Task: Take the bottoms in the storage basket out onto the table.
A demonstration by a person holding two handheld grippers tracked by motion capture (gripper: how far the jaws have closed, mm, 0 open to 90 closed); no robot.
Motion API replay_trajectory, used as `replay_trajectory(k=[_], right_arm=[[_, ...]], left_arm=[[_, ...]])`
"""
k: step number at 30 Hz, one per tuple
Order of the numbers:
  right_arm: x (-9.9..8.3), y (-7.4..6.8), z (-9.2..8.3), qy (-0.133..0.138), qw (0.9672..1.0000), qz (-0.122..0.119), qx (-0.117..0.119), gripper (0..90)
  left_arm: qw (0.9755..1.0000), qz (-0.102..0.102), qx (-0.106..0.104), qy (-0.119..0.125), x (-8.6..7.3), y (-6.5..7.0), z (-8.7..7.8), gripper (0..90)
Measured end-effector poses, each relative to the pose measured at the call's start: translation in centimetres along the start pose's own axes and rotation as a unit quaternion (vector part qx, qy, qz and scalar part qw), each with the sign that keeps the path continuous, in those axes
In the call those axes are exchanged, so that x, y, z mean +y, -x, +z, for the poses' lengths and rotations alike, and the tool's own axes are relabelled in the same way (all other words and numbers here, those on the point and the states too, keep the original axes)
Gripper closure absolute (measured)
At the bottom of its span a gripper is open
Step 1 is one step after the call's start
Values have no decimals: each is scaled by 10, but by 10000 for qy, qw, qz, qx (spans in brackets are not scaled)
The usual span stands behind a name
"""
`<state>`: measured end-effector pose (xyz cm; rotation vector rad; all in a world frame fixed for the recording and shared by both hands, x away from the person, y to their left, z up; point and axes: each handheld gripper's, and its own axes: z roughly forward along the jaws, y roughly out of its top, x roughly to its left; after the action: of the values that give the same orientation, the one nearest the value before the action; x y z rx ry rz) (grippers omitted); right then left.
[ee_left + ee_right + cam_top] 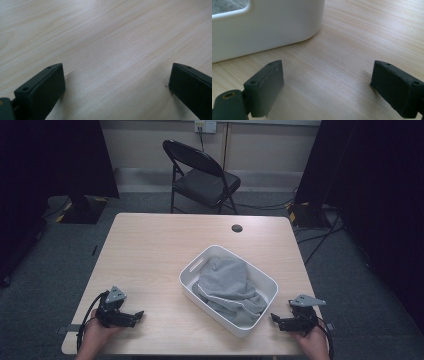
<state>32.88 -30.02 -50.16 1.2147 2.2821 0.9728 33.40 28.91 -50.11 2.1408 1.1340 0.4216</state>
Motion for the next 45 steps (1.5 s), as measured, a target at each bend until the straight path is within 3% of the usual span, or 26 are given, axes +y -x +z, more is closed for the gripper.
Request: replay_trajectory(k=[4,6,10,17,25,29,30,34,35,36,37,45], right_arm=[[0,0,0,0,10000,0,4,103],[0,0,0,0,10000,-5,17,102],[0,1,0,0,10000,-22,37,101],[0,1,0,6,10000,-29,55,102],[0,1,0,4,10000,-32,58,102],[0,1,0,2,10000,-32,62,102],[0,1,0,3,10000,-31,62,103],[0,1,0,2,10000,-33,63,102],[0,1,0,2,10000,-31,61,103],[0,1,0,2,10000,-31,61,103],[0,1,0,1,10000,-30,64,102],[0,1,0,5,10000,-31,56,103]], left_arm=[[9999,55,-82,21,2,2,-2,145],[9996,-76,-255,12,6,2,-4,171],[9994,41,-342,-46,11,5,-7,165],[9989,-171,-416,-121,21,6,-16,168],[9985,-124,-534,-79,46,15,-25,165],[9983,28,-570,-142,62,24,-27,165],[9974,129,-694,-160,70,29,-29,166],[9966,352,-712,-217,85,37,-33,168],[9960,506,-695,-241,96,42,-35,167],[9960,506,-695,-241,96,42,-35,167],[9952,616,-730,-229,106,47,-37,168],[9920,891,-896,-23,143,70,-37,172]])
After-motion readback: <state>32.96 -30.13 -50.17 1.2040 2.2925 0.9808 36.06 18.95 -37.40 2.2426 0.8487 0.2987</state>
